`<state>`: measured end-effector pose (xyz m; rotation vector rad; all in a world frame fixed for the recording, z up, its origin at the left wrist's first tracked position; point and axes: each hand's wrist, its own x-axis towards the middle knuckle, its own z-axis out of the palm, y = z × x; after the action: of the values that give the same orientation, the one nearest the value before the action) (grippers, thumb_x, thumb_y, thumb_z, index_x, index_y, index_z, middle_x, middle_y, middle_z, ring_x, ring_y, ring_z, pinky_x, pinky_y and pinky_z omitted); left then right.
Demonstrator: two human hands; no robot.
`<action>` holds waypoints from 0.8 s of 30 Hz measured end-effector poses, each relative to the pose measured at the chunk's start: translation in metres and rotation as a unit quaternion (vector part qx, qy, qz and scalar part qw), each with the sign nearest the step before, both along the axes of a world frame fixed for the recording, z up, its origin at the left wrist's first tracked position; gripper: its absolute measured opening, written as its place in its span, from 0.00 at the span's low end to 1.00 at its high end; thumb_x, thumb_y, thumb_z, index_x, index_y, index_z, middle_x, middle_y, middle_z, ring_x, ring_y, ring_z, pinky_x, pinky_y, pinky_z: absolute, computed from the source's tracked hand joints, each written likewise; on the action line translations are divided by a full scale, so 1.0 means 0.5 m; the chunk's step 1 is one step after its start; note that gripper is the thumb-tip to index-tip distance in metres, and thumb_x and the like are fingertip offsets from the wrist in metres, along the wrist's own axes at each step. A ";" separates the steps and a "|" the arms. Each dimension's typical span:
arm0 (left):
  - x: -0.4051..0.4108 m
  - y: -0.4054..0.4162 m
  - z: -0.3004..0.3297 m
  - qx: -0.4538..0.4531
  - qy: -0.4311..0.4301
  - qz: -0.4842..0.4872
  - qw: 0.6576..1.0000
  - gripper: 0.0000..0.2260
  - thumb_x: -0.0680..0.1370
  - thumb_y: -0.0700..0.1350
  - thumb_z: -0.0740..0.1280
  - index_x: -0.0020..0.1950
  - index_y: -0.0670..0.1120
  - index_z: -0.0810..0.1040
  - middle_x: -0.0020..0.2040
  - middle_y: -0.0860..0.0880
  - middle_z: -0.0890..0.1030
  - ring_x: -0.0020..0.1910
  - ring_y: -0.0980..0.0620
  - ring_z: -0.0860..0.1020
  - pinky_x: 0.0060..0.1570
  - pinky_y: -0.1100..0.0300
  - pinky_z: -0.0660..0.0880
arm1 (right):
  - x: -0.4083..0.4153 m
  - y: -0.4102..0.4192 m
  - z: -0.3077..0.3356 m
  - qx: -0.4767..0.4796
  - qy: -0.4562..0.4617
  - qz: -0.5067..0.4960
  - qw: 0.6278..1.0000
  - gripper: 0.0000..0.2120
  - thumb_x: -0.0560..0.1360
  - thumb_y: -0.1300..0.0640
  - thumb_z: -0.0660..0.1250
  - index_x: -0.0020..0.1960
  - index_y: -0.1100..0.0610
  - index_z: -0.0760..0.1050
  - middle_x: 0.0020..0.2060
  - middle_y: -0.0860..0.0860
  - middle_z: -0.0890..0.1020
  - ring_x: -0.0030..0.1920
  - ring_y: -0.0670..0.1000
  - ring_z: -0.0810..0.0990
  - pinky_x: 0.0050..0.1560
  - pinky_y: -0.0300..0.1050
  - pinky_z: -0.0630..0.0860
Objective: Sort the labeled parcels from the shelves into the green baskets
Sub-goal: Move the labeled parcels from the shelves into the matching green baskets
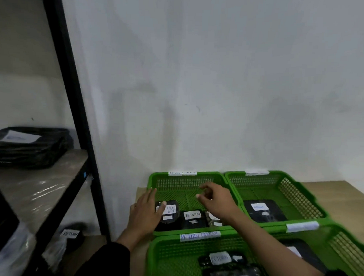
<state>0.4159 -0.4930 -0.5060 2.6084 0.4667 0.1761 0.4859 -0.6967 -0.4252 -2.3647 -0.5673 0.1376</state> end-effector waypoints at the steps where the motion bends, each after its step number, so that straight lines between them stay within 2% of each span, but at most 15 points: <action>1: -0.007 0.006 0.021 -0.011 -0.016 -0.001 1.000 0.28 0.79 0.60 0.51 0.76 0.48 0.55 0.76 0.49 0.59 0.74 0.49 0.59 0.69 0.49 0.59 | -0.022 -0.001 0.013 0.010 -0.008 -0.003 1.000 0.15 0.75 0.55 0.68 0.60 0.57 0.75 0.41 0.47 0.80 0.39 0.39 0.76 0.35 0.22 0.66; 5: -0.058 0.015 0.111 -0.015 -0.061 -0.016 0.998 0.23 0.80 0.55 0.55 0.72 0.47 0.60 0.72 0.48 0.66 0.70 0.48 0.65 0.66 0.53 0.62 | -0.132 -0.001 0.065 0.043 -0.032 -0.007 0.999 0.14 0.76 0.55 0.67 0.61 0.55 0.74 0.43 0.47 0.80 0.42 0.42 0.77 0.36 0.22 0.68; 9: -0.123 0.020 0.174 -0.007 -0.087 -0.042 0.995 0.23 0.80 0.55 0.56 0.71 0.47 0.62 0.72 0.48 0.66 0.70 0.49 0.66 0.66 0.54 0.62 | -0.230 0.007 0.109 0.048 -0.058 0.005 0.997 0.15 0.75 0.54 0.68 0.61 0.54 0.74 0.44 0.48 0.81 0.45 0.43 0.79 0.42 0.24 0.70; 12: -0.187 0.026 0.201 -0.022 -0.096 -0.067 0.993 0.24 0.79 0.56 0.57 0.72 0.45 0.61 0.72 0.47 0.65 0.69 0.48 0.66 0.66 0.55 0.64 | -0.308 0.008 0.150 0.051 -0.080 0.013 0.995 0.15 0.75 0.54 0.68 0.61 0.53 0.74 0.44 0.46 0.81 0.46 0.43 0.79 0.47 0.29 0.72; 15: -0.282 0.029 0.227 -0.024 -0.106 -0.101 0.989 0.23 0.79 0.54 0.58 0.70 0.44 0.63 0.71 0.46 0.67 0.68 0.49 0.68 0.65 0.58 0.65 | -0.404 0.010 0.189 0.057 -0.095 0.019 0.994 0.15 0.75 0.55 0.67 0.61 0.53 0.74 0.47 0.49 0.82 0.49 0.45 0.80 0.52 0.35 0.75; 19: -0.425 0.023 0.239 -0.041 -0.124 -0.130 0.983 0.20 0.80 0.51 0.60 0.69 0.45 0.65 0.70 0.47 0.68 0.68 0.51 0.68 0.60 0.65 0.62 | -0.535 0.022 0.197 0.077 -0.113 0.016 0.990 0.13 0.75 0.56 0.68 0.59 0.53 0.74 0.46 0.48 0.82 0.44 0.39 0.79 0.42 0.24 0.71; 24: -0.635 0.062 0.230 -0.050 -0.094 -0.138 0.985 0.21 0.79 0.54 0.59 0.70 0.47 0.65 0.70 0.49 0.68 0.67 0.50 0.68 0.61 0.63 0.64 | -0.726 0.066 0.150 0.088 -0.104 0.012 0.991 0.13 0.73 0.58 0.70 0.57 0.56 0.76 0.44 0.50 0.82 0.43 0.45 0.80 0.41 0.25 0.70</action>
<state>0.0987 -0.4620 -0.3909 2.4943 0.0445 0.2950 0.1229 -0.6639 -0.3501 -2.2145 -0.6787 -0.1455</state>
